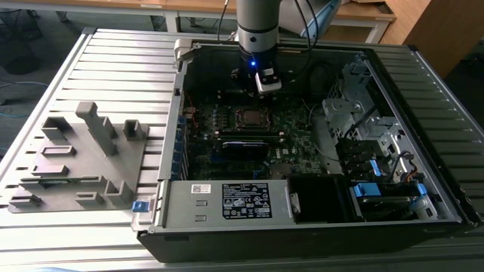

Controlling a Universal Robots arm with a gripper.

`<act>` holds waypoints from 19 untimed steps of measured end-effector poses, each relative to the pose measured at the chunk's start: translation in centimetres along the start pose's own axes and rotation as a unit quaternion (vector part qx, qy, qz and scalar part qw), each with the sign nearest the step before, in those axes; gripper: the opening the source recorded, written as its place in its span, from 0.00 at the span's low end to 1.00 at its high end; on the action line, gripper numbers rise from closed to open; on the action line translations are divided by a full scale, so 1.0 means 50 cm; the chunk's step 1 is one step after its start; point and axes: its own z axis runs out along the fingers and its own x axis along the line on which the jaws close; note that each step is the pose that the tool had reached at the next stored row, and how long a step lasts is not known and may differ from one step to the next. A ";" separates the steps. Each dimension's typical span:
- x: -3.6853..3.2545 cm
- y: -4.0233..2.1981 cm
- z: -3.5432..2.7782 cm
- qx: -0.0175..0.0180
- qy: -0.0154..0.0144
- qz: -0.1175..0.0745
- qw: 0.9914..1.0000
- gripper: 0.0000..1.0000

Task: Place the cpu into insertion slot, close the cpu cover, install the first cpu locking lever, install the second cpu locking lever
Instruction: 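Install the first cpu locking lever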

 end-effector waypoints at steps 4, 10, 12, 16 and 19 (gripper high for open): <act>0.000 0.000 0.001 0.000 -0.003 0.000 1.000 0.11; 0.001 0.000 0.003 0.000 -0.008 -0.001 1.000 0.11; 0.001 0.000 0.003 0.000 -0.008 -0.001 1.000 0.11; 0.002 0.002 0.004 0.000 -0.008 -0.001 1.000 0.11; 0.002 0.003 0.004 0.000 -0.008 -0.001 1.000 0.11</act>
